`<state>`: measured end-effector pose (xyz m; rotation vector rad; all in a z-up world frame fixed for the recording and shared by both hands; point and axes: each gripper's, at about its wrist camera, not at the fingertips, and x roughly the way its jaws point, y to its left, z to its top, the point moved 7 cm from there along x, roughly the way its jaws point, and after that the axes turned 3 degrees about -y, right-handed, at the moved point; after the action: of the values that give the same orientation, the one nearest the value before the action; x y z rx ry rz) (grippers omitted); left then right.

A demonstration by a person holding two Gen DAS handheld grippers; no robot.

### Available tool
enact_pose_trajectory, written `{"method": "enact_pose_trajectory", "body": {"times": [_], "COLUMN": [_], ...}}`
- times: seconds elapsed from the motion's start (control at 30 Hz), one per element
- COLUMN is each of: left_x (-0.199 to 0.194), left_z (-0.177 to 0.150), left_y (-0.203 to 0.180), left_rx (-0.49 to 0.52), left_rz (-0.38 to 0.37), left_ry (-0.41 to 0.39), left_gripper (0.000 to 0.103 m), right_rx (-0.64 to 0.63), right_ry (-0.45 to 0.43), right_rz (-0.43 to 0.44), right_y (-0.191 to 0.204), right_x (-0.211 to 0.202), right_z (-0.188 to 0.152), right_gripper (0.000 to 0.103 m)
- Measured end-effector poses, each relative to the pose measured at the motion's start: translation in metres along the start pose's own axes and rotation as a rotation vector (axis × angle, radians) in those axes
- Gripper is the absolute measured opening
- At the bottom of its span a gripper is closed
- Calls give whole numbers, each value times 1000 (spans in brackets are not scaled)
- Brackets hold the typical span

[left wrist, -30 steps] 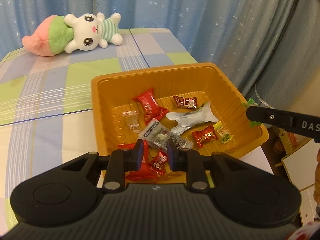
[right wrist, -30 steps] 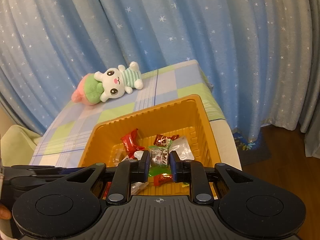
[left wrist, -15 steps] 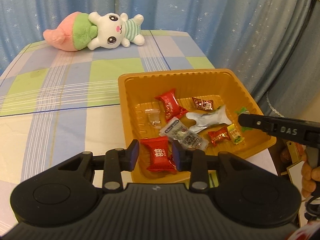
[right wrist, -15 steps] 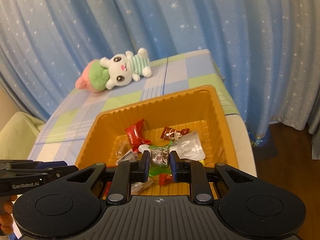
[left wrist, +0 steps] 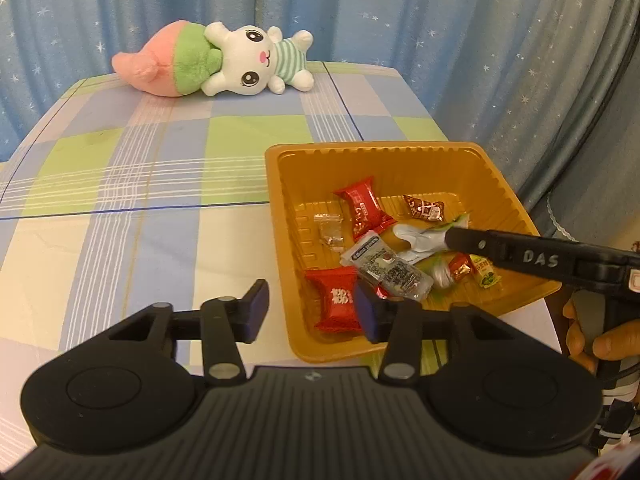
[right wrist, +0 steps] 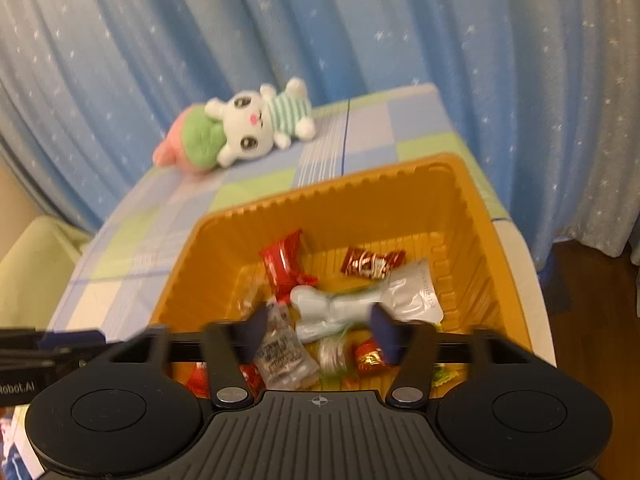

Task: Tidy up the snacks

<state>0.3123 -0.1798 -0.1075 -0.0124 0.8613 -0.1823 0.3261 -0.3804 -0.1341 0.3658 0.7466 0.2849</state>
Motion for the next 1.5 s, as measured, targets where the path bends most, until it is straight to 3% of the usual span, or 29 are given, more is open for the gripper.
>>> {"method": "enact_pose_trajectory", "body": {"times": [0.13,0.27,0.4,0.53,0.83,1.5], "left_x": [-7,-16,-24,-37,-77,-153], "left_z": [-2,-8,-15,-25,-53,-127], "left_y": [3,5,10,24,72,168], "left_rx": [-2,17,50,58,79,62], "left_rz": [9,8,-6,-22,-16,-2], "left_ry": [-3,0,18,50,67,96], "left_gripper": [51,62,64,71,71,71], "right_rx": [16,47,63,75,102,22], "right_ry": [-2,-7,-3,22,99,197], "right_rz": [-2,-21,-61,-95,-138,-119], "right_y": [3,5,11,24,78,218], "right_x": [-9,-28,-49,-67,-86,-99], "right_z": [0,-8,-21,-36,-77,-164], "right_gripper": [66,85,90,92,93,93]}}
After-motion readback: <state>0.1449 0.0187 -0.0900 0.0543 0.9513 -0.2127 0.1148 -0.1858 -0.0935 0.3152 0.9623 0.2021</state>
